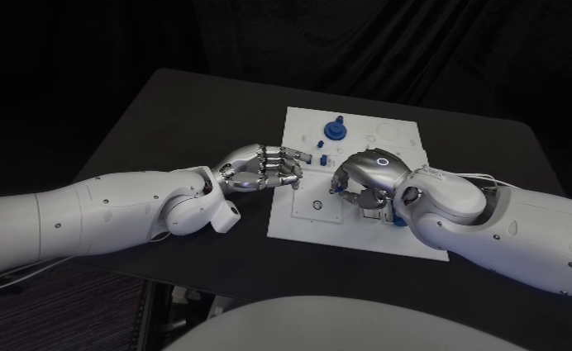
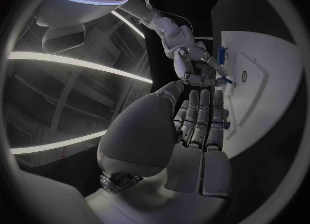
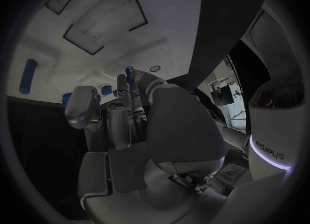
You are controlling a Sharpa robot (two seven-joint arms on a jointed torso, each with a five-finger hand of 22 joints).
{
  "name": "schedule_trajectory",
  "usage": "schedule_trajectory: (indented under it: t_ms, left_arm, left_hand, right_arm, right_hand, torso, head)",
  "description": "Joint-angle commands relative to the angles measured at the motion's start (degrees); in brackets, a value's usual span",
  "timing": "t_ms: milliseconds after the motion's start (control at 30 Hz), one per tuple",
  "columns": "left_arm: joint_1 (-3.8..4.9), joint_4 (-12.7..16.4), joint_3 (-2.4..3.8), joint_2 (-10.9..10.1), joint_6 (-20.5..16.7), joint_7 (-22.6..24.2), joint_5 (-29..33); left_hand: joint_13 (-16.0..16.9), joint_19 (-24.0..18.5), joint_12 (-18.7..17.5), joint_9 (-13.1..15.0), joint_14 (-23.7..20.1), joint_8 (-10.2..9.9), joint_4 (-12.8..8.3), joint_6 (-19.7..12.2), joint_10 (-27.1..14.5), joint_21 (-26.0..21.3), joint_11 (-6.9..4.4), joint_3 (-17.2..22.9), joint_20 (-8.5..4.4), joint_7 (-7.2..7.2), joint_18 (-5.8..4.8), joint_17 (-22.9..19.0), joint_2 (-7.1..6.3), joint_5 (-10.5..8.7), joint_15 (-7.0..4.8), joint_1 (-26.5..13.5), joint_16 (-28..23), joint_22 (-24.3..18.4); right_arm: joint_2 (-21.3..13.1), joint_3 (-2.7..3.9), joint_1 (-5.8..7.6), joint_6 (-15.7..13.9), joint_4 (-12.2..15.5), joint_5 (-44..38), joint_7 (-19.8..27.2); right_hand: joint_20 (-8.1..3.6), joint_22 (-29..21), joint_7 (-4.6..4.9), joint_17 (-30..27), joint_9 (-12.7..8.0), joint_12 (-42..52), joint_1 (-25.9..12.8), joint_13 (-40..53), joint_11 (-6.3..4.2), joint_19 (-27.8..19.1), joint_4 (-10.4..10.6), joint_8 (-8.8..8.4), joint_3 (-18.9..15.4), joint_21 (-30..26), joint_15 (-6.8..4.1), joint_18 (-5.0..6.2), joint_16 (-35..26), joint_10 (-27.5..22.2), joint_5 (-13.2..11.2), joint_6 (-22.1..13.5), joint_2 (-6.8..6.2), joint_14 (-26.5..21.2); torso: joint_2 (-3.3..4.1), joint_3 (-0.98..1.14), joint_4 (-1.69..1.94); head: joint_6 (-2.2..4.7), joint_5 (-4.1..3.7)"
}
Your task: Assemble the parts on the task board
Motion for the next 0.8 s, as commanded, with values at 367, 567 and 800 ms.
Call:
schedule_trajectory:
  t_ms: [367, 567, 800]
  left_arm:
    - [-0.02, -0.22, 0.03, 0.46, 1.09, -0.34, 0.06]
    - [-0.02, -0.34, 0.03, 0.56, 1.19, -0.58, 0.06]
    - [-0.02, -0.41, 0.03, 0.62, 1.26, -0.76, 0.06]
  left_hand:
    - [-0.49, 0.16, 0.33, -0.15, 0.18, -0.39, -0.57, -0.40, -0.18, -0.53, 0.34, 0.19, 0.25, 0.25, -0.47, -0.33, 0.55, 0.43, 0.44, 0.26, 0.11, -0.14]
    - [-0.61, 0.19, 0.35, -0.19, 0.15, -0.42, -0.63, -0.48, -0.18, -0.58, 0.38, 0.25, 0.28, 0.33, -0.47, -0.41, 0.61, 0.47, 0.47, 0.32, 0.09, -0.14]
    - [-0.61, 0.19, 0.35, -0.19, 0.15, -0.42, -0.63, -0.48, -0.18, -0.58, 0.38, 0.25, 0.28, 0.33, -0.47, -0.41, 0.61, 0.47, 0.47, 0.32, 0.09, -0.14]
  right_arm:
    - [0.56, 0.02, -0.29, -0.22, -0.31, -0.57, -1.12]
    - [0.68, 0.03, -0.30, -0.75, -0.25, -0.57, -1.09]
    - [0.93, 0.03, -0.31, -0.40, -0.40, -0.57, -1.20]
  right_hand:
    - [-0.23, 8.07, 0.04, 1.42, 0.11, 0.33, 0.23, 0.11, 0.14, -0.09, 0.03, 0.13, -0.33, -0.05, -0.27, -0.09, -0.01, 0.46, 0.13, 0.52, 0.52, 1.30]
    - [-0.23, 8.06, 0.03, 1.48, 0.12, 0.32, 0.19, 0.11, 0.13, -0.11, 0.05, 0.13, -0.36, -0.09, -0.28, -0.08, 0.02, 0.46, 0.13, 0.54, 0.54, 1.32]
    - [-0.23, 8.06, 0.01, 1.46, 0.14, 0.30, 0.19, 0.11, 0.12, -0.10, 0.04, 0.13, -0.36, -0.08, -0.28, -0.09, 0.02, 0.47, 0.13, 0.55, 0.57, 1.32]
  torso:
    - [-0.05, -0.02, 0.10]
    - [-0.06, -0.08, 0.07]
    - [-0.09, -0.07, 0.00]
  head:
    - [-0.01, -0.10]
    - [-0.01, -0.05]
    - [-0.01, -0.09]
